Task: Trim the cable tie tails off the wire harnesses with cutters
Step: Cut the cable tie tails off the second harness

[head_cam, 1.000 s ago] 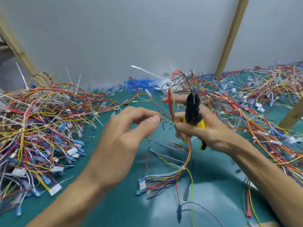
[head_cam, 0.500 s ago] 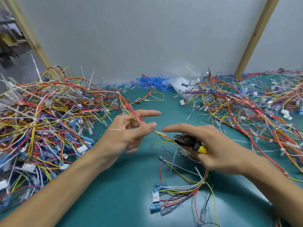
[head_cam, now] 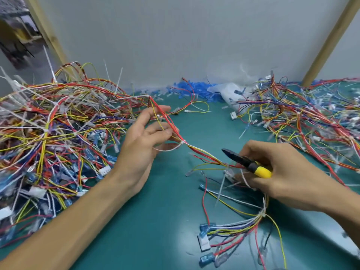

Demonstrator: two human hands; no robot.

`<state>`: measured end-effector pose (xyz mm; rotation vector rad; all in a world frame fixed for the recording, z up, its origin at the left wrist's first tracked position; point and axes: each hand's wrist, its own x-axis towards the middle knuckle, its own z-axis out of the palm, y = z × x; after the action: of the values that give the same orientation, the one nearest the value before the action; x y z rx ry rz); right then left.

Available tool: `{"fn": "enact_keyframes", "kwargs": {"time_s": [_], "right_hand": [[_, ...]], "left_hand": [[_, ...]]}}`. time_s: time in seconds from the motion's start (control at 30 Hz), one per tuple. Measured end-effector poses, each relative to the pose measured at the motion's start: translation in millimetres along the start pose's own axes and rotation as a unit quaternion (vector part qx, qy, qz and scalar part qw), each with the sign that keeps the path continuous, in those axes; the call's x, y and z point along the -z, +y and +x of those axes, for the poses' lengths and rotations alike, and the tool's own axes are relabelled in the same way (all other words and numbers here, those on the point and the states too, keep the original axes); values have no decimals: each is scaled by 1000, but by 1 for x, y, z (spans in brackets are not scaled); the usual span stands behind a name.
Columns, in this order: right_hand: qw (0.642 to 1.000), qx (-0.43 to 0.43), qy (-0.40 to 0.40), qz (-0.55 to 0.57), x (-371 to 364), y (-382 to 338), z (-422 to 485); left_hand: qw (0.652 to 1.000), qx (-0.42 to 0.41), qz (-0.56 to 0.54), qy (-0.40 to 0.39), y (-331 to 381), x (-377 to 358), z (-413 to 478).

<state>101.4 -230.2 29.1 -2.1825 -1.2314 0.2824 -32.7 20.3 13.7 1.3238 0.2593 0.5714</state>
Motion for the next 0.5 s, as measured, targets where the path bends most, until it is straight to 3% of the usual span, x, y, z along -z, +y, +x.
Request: {"fn": "enact_keyframes", "kwargs": {"time_s": [0.27, 0.33, 0.4, 0.5], "right_hand": [[996, -39, -30, 78, 1, 5, 0], [992, -59, -55, 98, 2, 5, -1], [988, -83, -69, 115, 4, 5, -1], [977, -105, -93, 159, 9, 2, -3]], "left_hand": [[987, -48, -78, -135, 16, 3, -9], [987, -99, 45, -117, 14, 2, -11], [960, -157, 215, -90, 7, -1, -13], [925, -175, 330, -71, -2, -2, -14]]}}
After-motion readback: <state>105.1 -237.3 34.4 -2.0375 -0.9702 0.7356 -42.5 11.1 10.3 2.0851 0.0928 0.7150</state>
